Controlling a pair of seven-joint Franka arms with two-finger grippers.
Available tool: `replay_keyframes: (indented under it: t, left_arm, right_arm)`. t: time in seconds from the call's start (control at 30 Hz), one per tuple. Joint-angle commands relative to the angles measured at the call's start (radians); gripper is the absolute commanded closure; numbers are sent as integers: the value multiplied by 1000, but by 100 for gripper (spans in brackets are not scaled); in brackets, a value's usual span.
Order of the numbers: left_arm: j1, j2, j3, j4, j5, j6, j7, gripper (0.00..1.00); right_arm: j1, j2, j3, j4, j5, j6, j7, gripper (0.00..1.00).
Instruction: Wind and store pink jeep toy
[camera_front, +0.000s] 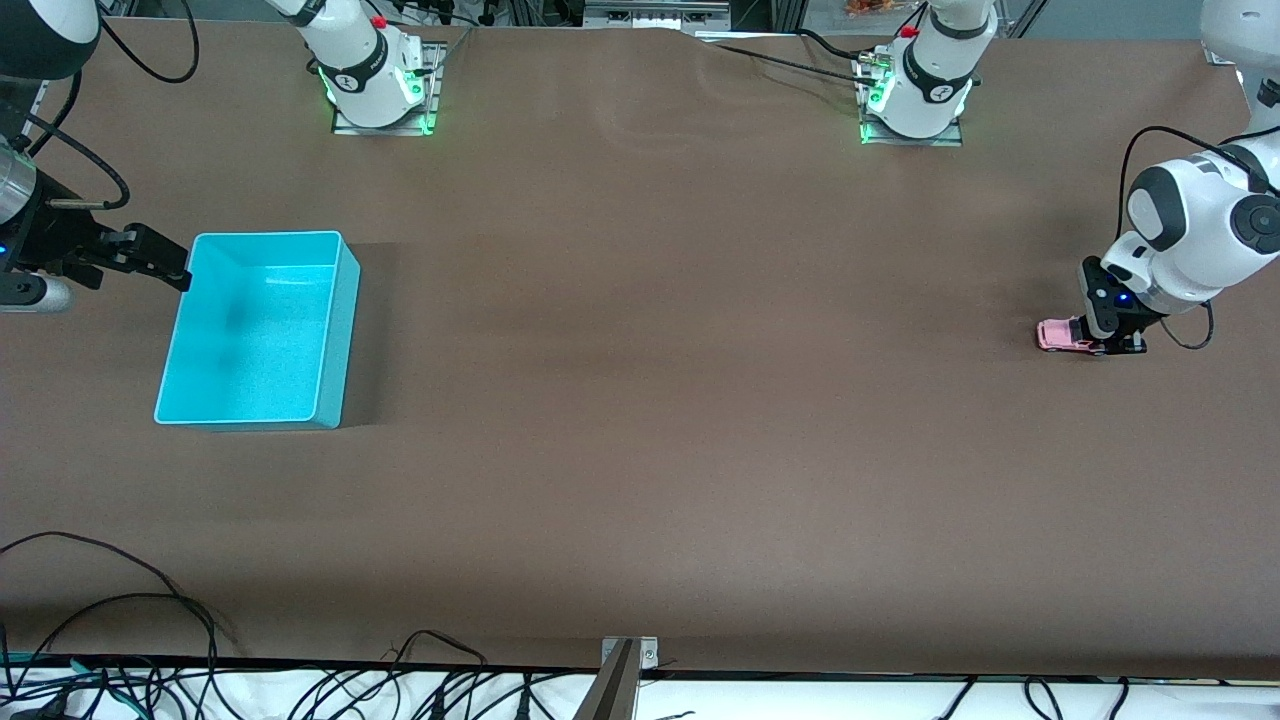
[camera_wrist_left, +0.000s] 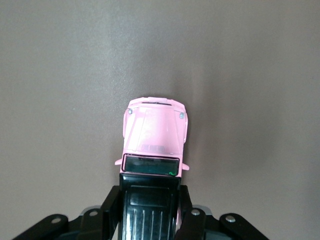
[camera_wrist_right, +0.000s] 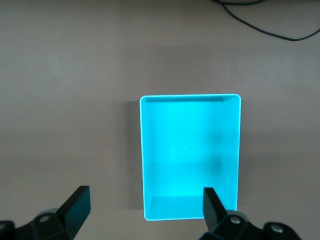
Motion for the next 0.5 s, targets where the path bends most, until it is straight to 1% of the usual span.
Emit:
replay_keyframes:
  t: [0.0, 0.47]
  left_arm:
    - [19, 57, 9, 2, -16, -31, -55, 100]
    - [20, 60, 17, 2, -16, -36, -83, 100]
  right_arm:
    - [1, -2, 0, 6, -5, 10, 7, 0]
    - [1, -2, 0, 6, -5, 10, 9, 0]
